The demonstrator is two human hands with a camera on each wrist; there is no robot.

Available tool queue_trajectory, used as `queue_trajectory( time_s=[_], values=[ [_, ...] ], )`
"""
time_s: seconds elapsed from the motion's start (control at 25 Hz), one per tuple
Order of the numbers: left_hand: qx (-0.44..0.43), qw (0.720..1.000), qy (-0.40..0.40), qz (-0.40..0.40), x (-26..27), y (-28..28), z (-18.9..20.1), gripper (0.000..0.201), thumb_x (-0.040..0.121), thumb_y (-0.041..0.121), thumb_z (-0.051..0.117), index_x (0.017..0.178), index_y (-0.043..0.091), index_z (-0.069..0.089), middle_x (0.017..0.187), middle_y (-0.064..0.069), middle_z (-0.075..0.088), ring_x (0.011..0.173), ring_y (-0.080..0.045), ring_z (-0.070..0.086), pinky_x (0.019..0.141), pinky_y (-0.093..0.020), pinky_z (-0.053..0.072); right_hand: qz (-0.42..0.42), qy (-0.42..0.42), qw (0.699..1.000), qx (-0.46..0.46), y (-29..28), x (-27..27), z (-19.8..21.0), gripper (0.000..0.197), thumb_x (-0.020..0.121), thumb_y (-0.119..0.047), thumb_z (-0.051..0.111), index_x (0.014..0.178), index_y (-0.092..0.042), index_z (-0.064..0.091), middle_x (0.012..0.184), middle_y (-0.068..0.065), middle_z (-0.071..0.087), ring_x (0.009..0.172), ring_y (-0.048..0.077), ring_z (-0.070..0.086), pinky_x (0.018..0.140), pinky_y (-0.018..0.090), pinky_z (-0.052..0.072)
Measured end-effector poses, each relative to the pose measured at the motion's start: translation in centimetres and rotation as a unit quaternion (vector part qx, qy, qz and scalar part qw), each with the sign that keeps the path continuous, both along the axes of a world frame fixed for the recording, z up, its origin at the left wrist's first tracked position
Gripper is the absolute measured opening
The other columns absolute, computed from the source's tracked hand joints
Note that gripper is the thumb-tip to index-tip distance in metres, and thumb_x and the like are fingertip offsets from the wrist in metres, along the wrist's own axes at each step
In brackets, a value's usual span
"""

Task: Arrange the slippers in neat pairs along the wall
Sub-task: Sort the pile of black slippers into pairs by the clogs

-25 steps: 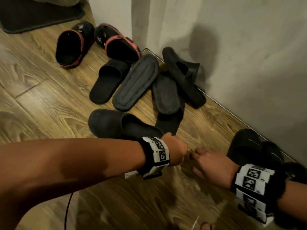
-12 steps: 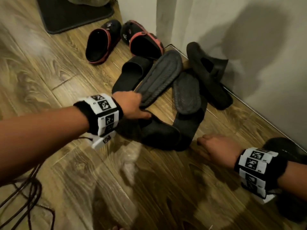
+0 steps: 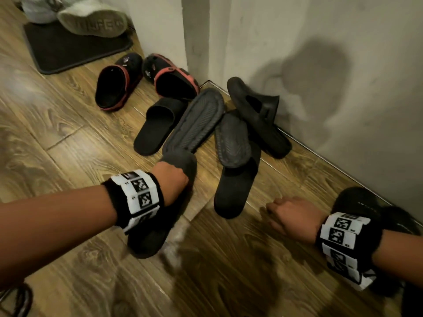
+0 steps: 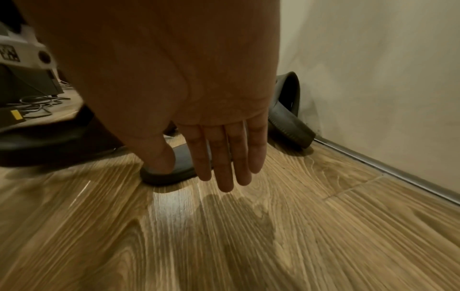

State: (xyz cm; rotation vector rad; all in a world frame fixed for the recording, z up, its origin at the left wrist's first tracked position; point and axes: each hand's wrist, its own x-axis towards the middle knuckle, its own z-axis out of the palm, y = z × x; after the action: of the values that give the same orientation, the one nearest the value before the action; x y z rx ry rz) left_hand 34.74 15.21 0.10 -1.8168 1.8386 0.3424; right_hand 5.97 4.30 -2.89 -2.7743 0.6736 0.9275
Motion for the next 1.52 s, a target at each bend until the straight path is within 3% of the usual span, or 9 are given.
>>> queue_trajectory(
  time_s=[0.36,0.52,0.84,1.0,1.12,1.2,1.32,1.44,1.52],
  values=[
    [0.116,0.992,-0.03,-0.047,-0.3,1.0,0.2,0.034,0.099,0.023,0.039,0.127,0.017,0.057,0.127,-0.006,0.063,0.116,-0.028,0.061,0.094,-0.034,0.046,-0.002,0.006,1.0,-0.003,0.5,-0.9,-0.4,0.042,0.096,-0.045,0.036,0.124,-0.017,0.049,0.119,0.006,0.06,0.107,0.025,0.058,0.092,0.038,0.046],
    [0.226,0.962,0.097,0.118,4.0,-3.2,2.8,0.038,0.078,0.035,0.072,0.112,0.018,0.066,0.087,0.007,0.065,0.086,-0.016,0.064,0.069,-0.024,0.051,0.0,0.003,1.0,0.002,0.2,-0.3,-0.4,0.04,0.096,-0.043,0.037,0.121,-0.017,0.051,0.116,0.006,0.061,0.105,0.026,0.058,0.09,0.039,0.046],
    [-0.147,0.952,0.069,0.257,6.0,-10.1,-2.6,0.04,0.091,0.027,0.051,0.12,0.001,0.049,0.126,-0.023,0.056,0.116,-0.039,0.055,0.093,-0.046,0.045,-0.02,-0.023,0.999,0.019,-1.3,0.7,-1.1,0.039,0.096,-0.043,0.037,0.121,-0.017,0.052,0.118,0.005,0.061,0.106,0.025,0.058,0.092,0.039,0.047],
    [-0.131,0.874,0.174,0.435,9.3,-12.0,-6.5,0.046,0.097,0.027,0.043,0.125,-0.008,0.052,0.135,-0.029,0.052,0.125,-0.041,0.05,0.106,-0.043,0.04,-0.032,-0.033,0.998,0.039,-1.2,0.3,-1.8,0.04,0.097,-0.046,0.034,0.123,-0.021,0.05,0.122,0.001,0.059,0.11,0.021,0.056,0.095,0.036,0.046],
    [-0.11,0.755,0.344,0.548,11.9,-12.7,-7.9,0.061,0.098,0.044,0.037,0.129,-0.006,0.054,0.137,-0.028,0.053,0.127,-0.039,0.051,0.112,-0.043,0.038,-0.031,-0.027,0.998,0.044,-1.5,0.3,-2.1,0.038,0.097,-0.046,0.034,0.122,-0.021,0.049,0.124,0.001,0.057,0.114,0.022,0.054,0.098,0.037,0.043],
    [-0.12,0.716,0.391,0.566,12.0,-12.9,-7.9,0.062,0.096,0.048,0.038,0.127,-0.002,0.058,0.135,-0.025,0.056,0.124,-0.037,0.054,0.112,-0.045,0.04,-0.033,-0.022,0.998,0.044,-2.0,0.7,-2.2,0.037,0.097,-0.044,0.036,0.122,-0.02,0.049,0.125,0.002,0.057,0.116,0.022,0.053,0.099,0.037,0.042],
    [-0.151,0.742,0.42,0.501,10.1,-12.9,-6.9,0.061,0.097,0.048,0.034,0.121,-0.002,0.062,0.126,-0.025,0.061,0.116,-0.037,0.059,0.105,-0.047,0.046,-0.034,-0.019,0.999,0.034,-2.6,1.2,-2.4,0.036,0.096,-0.043,0.038,0.118,-0.018,0.052,0.12,0.003,0.06,0.112,0.024,0.056,0.096,0.038,0.044],
    [-0.16,0.789,0.446,0.391,7.0,-11.9,-4.9,0.053,0.098,0.046,0.034,0.112,0.006,0.065,0.103,-0.021,0.069,0.096,-0.037,0.066,0.076,-0.038,0.053,-0.028,-0.027,0.999,0.033,-2.6,1.1,-2.5,0.035,0.095,-0.043,0.039,0.114,-0.017,0.053,0.116,0.004,0.061,0.108,0.025,0.057,0.094,0.039,0.045],
    [-0.174,0.867,0.372,0.283,4.9,-10.9,-4.2,0.046,0.099,0.043,0.035,0.133,0.018,0.054,0.111,-0.019,0.066,0.104,-0.038,0.063,0.079,-0.037,0.05,-0.022,-0.028,0.999,0.033,-2.3,0.9,-2.4,0.035,0.095,-0.042,0.04,0.115,-0.017,0.053,0.116,0.005,0.061,0.108,0.027,0.057,0.094,0.04,0.046]
  ],
)
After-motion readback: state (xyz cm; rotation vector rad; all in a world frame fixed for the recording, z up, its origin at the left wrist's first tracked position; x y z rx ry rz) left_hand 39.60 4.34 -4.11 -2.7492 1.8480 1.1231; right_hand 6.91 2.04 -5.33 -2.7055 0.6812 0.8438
